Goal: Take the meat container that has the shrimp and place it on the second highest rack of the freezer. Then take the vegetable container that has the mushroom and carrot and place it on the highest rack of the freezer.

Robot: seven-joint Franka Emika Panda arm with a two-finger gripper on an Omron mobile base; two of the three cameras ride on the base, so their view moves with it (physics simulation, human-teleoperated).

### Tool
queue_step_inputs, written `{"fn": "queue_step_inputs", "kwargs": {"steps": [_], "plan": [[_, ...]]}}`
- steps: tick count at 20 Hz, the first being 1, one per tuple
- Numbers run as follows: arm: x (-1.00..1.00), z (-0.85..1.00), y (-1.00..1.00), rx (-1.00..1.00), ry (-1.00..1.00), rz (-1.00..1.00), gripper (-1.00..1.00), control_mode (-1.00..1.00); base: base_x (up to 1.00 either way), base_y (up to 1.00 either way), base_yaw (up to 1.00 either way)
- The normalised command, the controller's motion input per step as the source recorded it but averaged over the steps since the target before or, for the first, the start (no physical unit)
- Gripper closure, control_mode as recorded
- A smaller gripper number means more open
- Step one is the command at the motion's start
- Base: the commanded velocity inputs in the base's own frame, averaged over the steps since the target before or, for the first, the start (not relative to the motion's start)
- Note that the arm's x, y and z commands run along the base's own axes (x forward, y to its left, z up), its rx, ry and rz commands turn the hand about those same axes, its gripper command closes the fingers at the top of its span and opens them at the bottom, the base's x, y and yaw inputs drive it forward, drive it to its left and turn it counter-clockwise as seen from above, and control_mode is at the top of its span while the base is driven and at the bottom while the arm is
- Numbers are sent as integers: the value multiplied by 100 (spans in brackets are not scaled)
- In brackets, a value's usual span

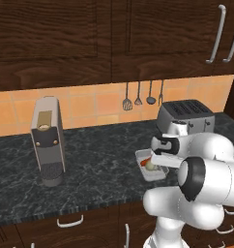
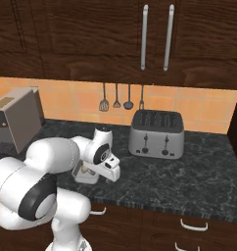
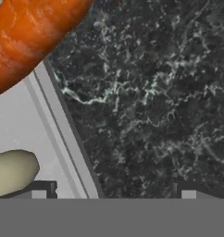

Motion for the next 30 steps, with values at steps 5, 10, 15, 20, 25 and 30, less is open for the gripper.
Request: {"fn": "queue_step_inputs", "kwargs": {"steps": [5, 10, 15, 20, 25, 30], "plan": [[-28, 0, -7, 0, 0, -1, -100, -100, 0, 0, 0], [-32, 0, 10, 0, 0, 0, -100, -100, 0, 0, 0], [-4, -17, 0, 0, 0, 0, -100, -100, 0, 0, 0], [2, -5, 0, 0, 0, 0, -100, -100, 0, 0, 0], [0, -22, 0, 0, 1, 0, -100, -100, 0, 0, 0], [0, -51, 0, 0, 1, 0, 100, -100, 0, 0, 0]]}}
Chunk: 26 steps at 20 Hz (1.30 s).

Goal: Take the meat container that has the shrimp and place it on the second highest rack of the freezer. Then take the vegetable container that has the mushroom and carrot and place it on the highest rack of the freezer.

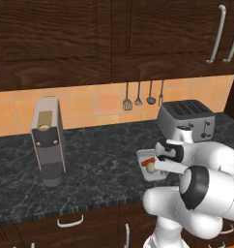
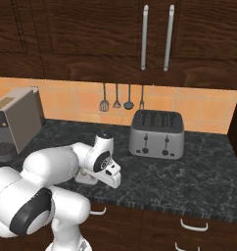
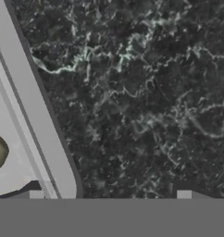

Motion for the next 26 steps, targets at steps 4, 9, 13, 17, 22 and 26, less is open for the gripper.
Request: {"fn": "queue_step_inputs", "kwargs": {"steps": [4, 9, 13, 17, 22, 26], "plan": [[0, -27, 0, 0, 0, 0, 100, -100, 0, 0, 0], [0, -11, 0, 0, 0, 0, 100, -100, 0, 0, 0], [-2, -1, 0, 0, 4, 0, 100, -100, 0, 0, 0], [-11, 15, 0, 0, 7, 0, 100, -100, 0, 0, 0], [-9, 35, 0, 0, 2, 0, 100, -100, 0, 0, 0], [-29, 55, 0, 0, 0, 0, 100, -100, 0, 0, 0]]}}
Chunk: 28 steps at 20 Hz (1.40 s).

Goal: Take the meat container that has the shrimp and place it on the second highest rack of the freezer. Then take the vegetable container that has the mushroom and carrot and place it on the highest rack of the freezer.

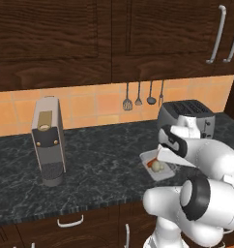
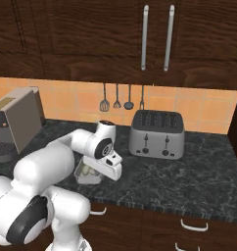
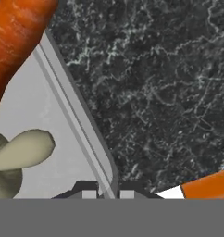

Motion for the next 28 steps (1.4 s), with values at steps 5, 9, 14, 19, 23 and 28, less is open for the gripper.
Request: {"fn": "queue_step_inputs", "kwargs": {"steps": [5, 9, 14, 19, 23, 28], "plan": [[-37, 62, 0, 0, 0, 0, 100, -100, 0, 0, 0], [-41, 60, 0, 0, 0, 0, 100, -100, 0, 0, 0], [-55, 71, 0, 0, 0, 0, 100, -100, 0, 0, 0], [-67, 70, 0, 0, -4, -3, 100, -100, 0, 0, 0], [-65, 49, 0, 1, -9, -12, 100, -100, 0, 0, 0], [-64, 57, 7, 0, -11, -8, 100, -100, 0, 0, 0]]}}
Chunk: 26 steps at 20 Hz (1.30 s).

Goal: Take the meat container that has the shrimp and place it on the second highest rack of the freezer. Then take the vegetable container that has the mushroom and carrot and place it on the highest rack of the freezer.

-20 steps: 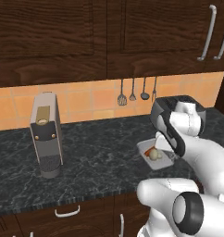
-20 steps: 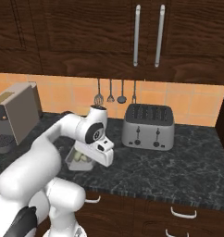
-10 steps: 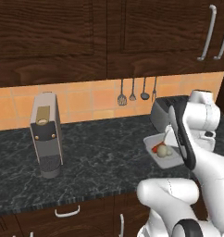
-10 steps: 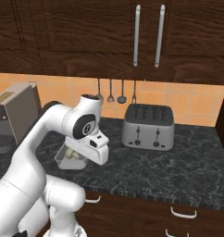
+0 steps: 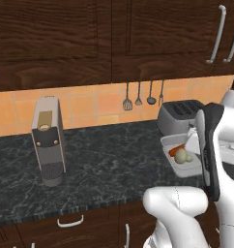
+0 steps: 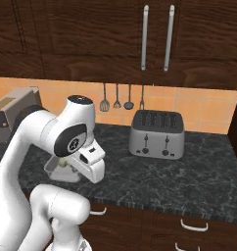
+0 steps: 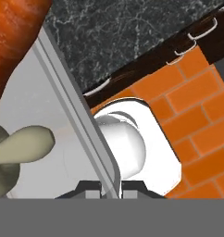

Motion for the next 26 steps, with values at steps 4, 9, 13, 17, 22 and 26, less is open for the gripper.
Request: {"fn": "queue_step_inputs", "kwargs": {"steps": [4, 9, 13, 17, 22, 26], "plan": [[-29, 46, 45, 0, -25, -3, 100, -100, 0, 0, 0], [-26, 8, 30, 0, -14, 0, 100, -100, 0, 0, 0], [-51, 24, 0, 0, -6, 0, 100, -100, 0, 0, 0], [-23, 33, 2, 0, -4, 0, 100, -100, 0, 0, 0], [-2, 9, -1, 0, -1, 0, 100, -100, 0, 0, 0], [0, 0, 0, 0, 0, 0, 100, -100, 0, 0, 0]]}}
